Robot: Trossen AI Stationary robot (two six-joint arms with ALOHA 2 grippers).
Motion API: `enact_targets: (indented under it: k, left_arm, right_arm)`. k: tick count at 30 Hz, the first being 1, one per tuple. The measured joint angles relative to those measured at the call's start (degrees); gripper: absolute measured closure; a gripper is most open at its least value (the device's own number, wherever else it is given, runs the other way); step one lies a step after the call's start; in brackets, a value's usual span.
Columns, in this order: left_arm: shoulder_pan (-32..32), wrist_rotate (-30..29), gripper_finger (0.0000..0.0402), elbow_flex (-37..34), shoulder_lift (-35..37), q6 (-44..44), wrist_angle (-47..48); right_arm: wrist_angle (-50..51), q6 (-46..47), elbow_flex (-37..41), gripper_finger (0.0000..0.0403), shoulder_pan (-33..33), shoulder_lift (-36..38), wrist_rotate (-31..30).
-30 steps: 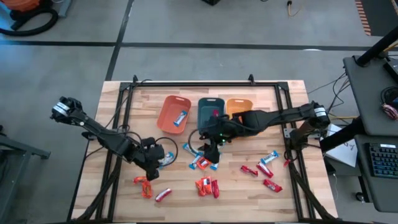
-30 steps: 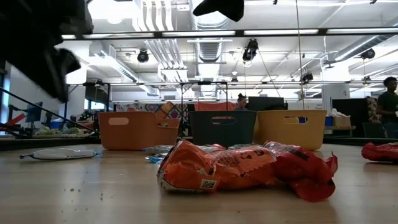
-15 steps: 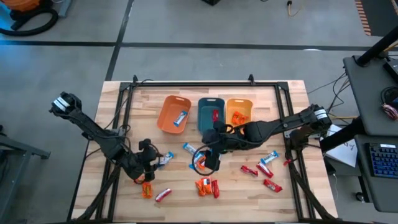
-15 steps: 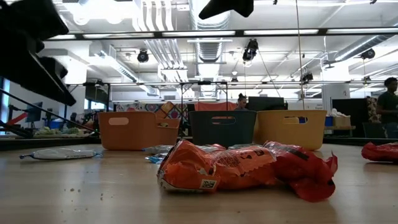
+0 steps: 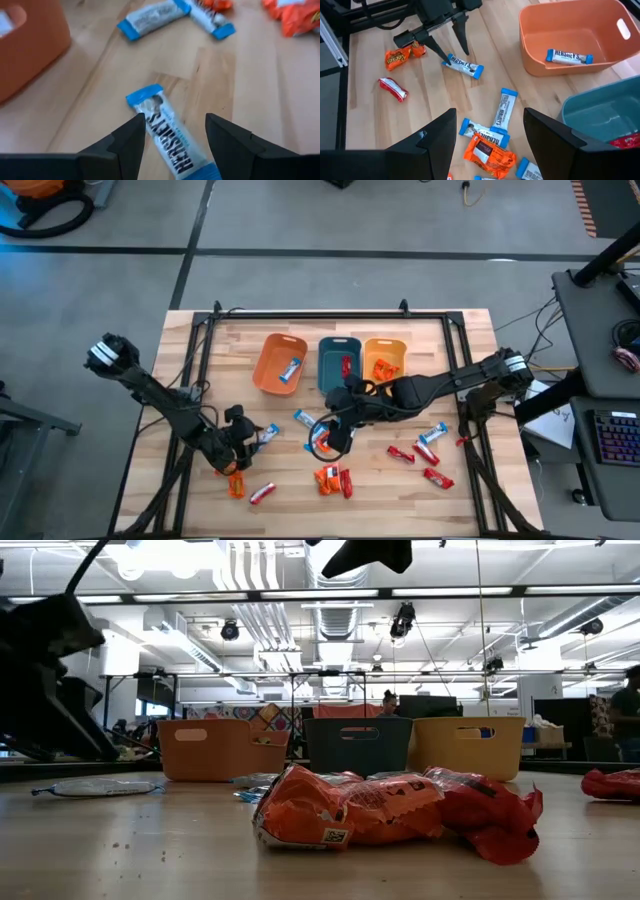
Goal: Sort candy
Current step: Put the white chocolate bar into the orange bin
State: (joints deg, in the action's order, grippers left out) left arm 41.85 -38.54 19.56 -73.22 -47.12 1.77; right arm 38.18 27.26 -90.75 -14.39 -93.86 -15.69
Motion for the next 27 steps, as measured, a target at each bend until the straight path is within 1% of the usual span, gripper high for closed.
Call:
enact_targets:
  k: [7, 11, 16, 20, 25, 27]
  left_arm:
    - [0.0, 0.0, 0.0212, -0.5, -5.6, -1.3, -1.9]
    - [0.1, -0.7, 0.0212, -0.4, -8.8, -5.0, -3.4]
    - [0.2, -1.1, 0.0216, -0.4, -12.6, -5.1, -6.5]
    - [0.2, -1.8, 0.0251, -0.3, -14.6, -6.2, -7.4]
    - [0.2, -1.9, 0.0327, -0.3, -15.3, -7.0, -7.9]
    - [0.1, -2.1, 0.0350, -0.3, -15.2, -7.0, -7.9]
  right_arm:
    - [0.0, 2.4, 1.6, 0.0184, 0.0, 0.0, 0.0]
    - [0.0, 2.8, 2.1, 0.0184, 0.0, 0.0, 0.0]
    - [0.0, 2.8, 2.1, 0.0184, 0.0, 0.0, 0.0]
    - [0.0, 3.2, 2.1, 0.0184, 0.0, 0.0, 0.0]
    - [0.0, 3.2, 2.1, 0.0184, 0.0, 0.0, 0.0]
    - [0.0, 3.2, 2.1, 0.0184, 0.0, 0.0, 0.0]
